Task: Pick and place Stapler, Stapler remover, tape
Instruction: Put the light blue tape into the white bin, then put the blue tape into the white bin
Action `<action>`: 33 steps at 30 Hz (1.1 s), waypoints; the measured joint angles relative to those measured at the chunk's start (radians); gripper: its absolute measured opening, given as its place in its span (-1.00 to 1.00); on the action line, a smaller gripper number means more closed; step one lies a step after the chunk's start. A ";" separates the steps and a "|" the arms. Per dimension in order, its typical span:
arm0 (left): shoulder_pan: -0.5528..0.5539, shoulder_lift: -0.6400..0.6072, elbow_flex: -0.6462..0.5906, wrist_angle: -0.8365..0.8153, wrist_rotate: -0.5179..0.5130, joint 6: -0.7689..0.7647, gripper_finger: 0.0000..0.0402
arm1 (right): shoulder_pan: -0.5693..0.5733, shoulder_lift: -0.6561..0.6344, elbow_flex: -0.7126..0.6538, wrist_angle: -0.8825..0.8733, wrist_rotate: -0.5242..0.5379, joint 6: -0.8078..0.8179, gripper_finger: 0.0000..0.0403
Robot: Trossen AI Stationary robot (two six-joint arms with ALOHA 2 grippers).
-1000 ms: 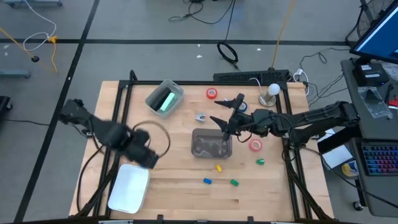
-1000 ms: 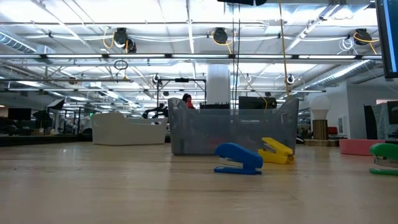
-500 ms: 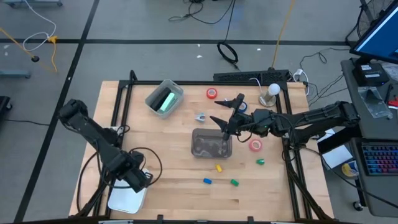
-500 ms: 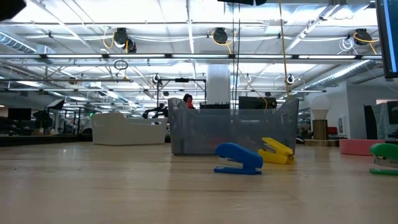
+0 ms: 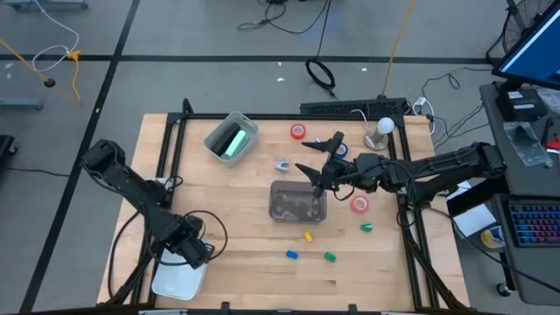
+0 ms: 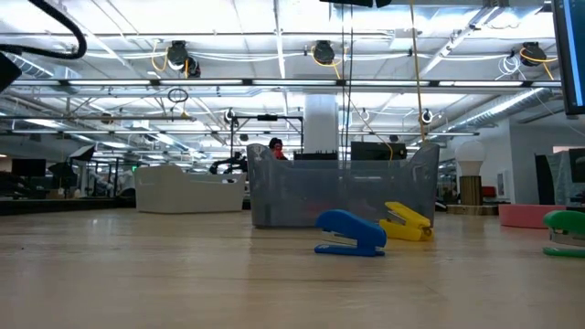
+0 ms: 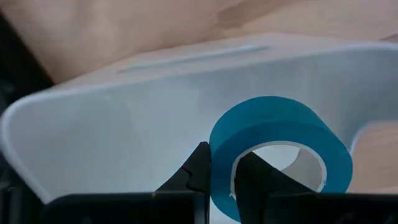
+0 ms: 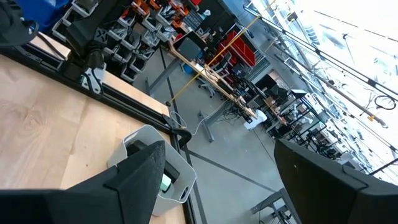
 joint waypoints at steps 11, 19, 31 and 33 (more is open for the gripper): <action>0.000 0.000 -0.013 0.018 0.004 -0.005 -0.35 | 0.000 0.000 0.000 0.000 0.000 -0.002 0.45; 0.003 -0.028 0.003 0.020 -0.002 -0.013 -0.18 | -0.018 0.000 0.000 0.018 -0.002 -0.012 0.45; 0.003 -0.299 0.078 -0.018 -0.604 -0.019 -0.17 | -0.419 0.059 0.093 -0.147 -0.378 0.463 0.45; 0.004 -0.349 0.078 -0.015 -0.722 0.004 -0.16 | -0.488 0.102 0.133 -0.174 -0.451 0.545 0.45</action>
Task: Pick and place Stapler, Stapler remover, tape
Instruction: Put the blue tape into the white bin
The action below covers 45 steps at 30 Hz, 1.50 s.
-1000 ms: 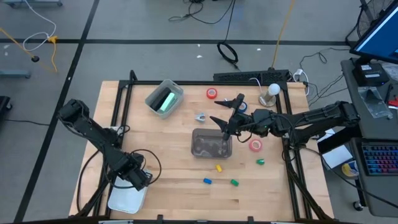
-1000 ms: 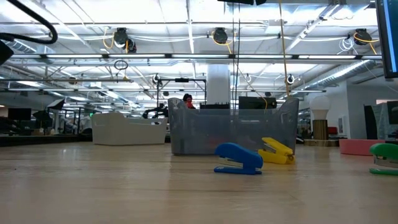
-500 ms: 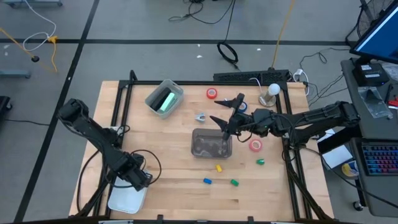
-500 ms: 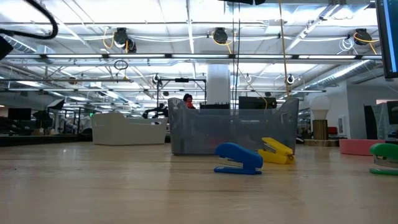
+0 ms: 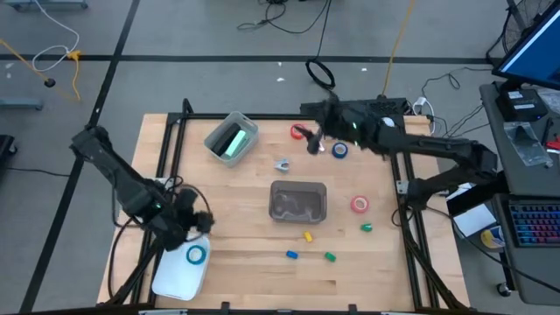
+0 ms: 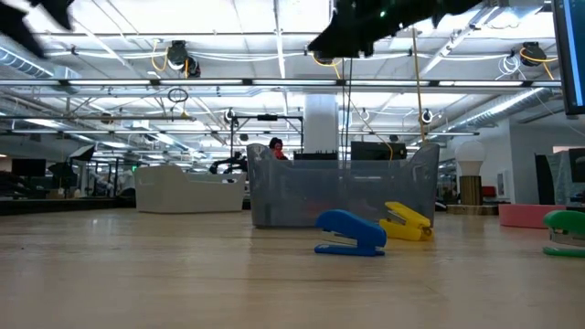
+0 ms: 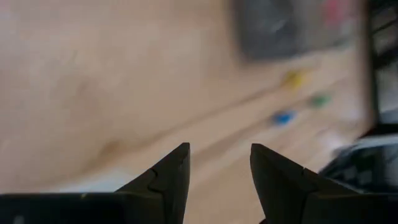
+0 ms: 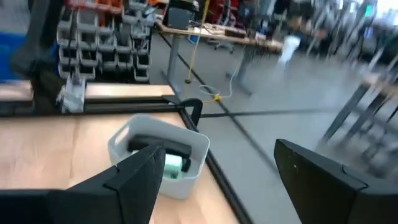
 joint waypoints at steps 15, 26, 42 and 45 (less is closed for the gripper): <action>0.136 -0.199 0.000 0.001 -0.268 0.307 -0.16 | -0.232 0.393 0.290 -0.423 -0.182 0.279 0.45; 0.225 -0.241 0.000 0.001 -0.256 0.413 -0.16 | -0.314 0.535 0.358 -0.526 -0.183 0.465 0.45; 0.319 -0.246 0.000 0.003 -0.167 0.498 -0.16 | -0.356 0.581 0.356 -0.573 -0.210 0.555 0.45; 0.335 -0.245 0.000 0.005 -0.154 0.522 -0.16 | -0.356 0.581 0.356 -0.574 -0.211 0.556 0.45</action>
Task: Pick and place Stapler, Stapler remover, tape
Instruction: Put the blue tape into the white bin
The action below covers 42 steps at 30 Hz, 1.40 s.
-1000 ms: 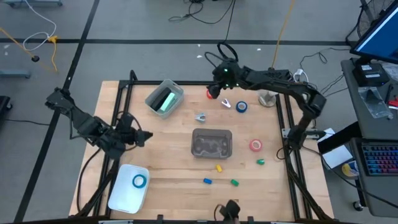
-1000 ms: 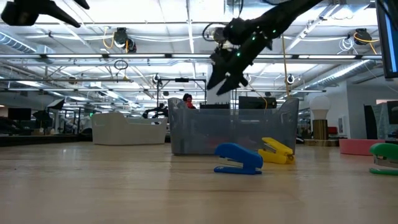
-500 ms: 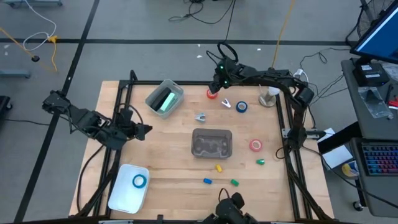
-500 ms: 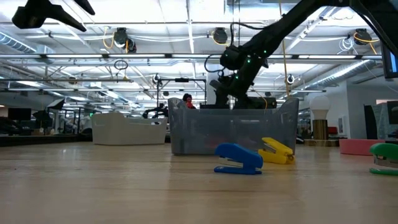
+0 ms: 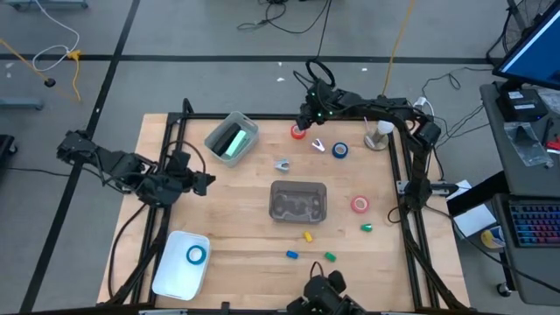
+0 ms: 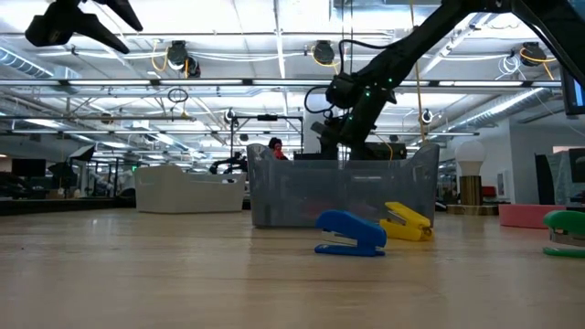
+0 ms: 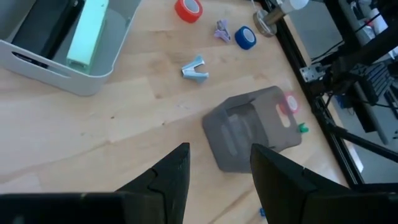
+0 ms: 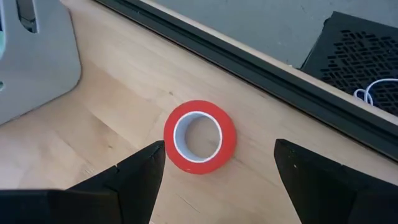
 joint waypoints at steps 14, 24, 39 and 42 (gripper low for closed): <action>0.060 0.001 0.000 0.063 0.024 0.134 -0.16 | 0.028 0.047 -0.002 -0.024 -0.001 0.004 0.37; 0.105 0.001 0.000 0.086 0.078 0.195 -0.16 | -0.004 0.049 0.000 -0.140 0.001 0.014 0.38; 0.140 0.001 0.000 0.097 0.083 0.240 -0.16 | -0.034 -0.006 0.000 -0.653 0.136 -0.216 0.38; 0.140 0.001 0.000 0.098 0.083 0.239 -0.16 | -0.034 -0.006 0.000 -0.650 0.136 -0.229 0.38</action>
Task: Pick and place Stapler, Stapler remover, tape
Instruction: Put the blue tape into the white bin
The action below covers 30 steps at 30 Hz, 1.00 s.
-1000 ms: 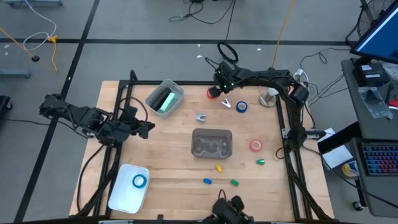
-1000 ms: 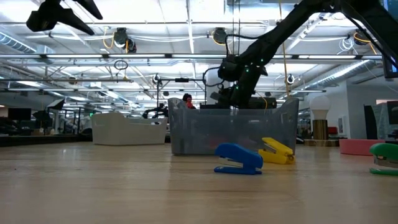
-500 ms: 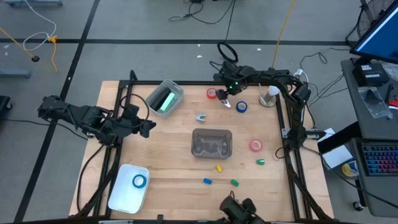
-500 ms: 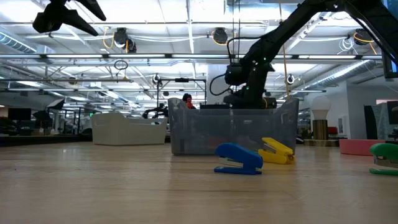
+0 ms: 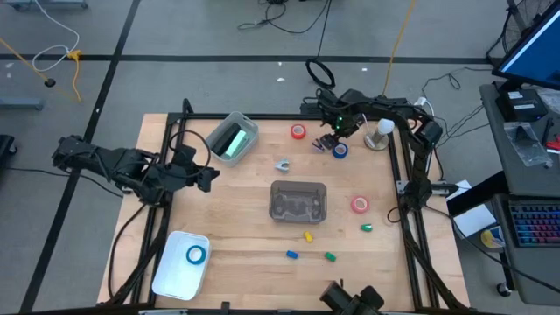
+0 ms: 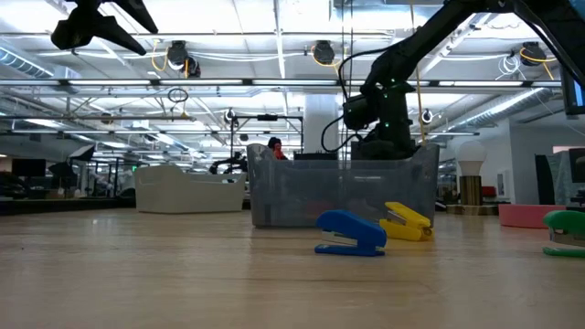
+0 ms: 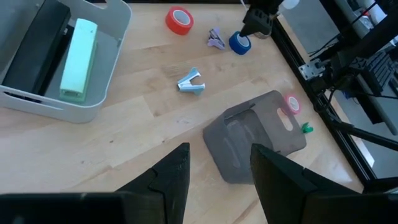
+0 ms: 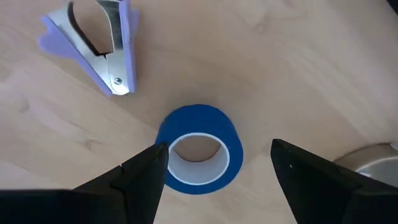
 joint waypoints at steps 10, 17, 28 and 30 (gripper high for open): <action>0.000 0.000 0.000 0.002 0.000 0.000 -0.16 | -0.027 0.000 -0.133 0.037 0.000 -0.001 0.38; -0.001 0.000 0.000 0.002 0.000 0.000 -0.16 | -0.046 -0.006 -0.232 0.136 -0.010 0.053 0.29; -0.001 0.000 0.000 0.003 -0.001 0.011 -0.16 | -0.045 -0.012 -0.238 0.147 -0.018 0.074 -0.45; -0.001 0.000 0.000 0.003 -0.001 0.019 -0.16 | -0.045 -0.032 -0.241 0.147 -0.012 0.069 -0.62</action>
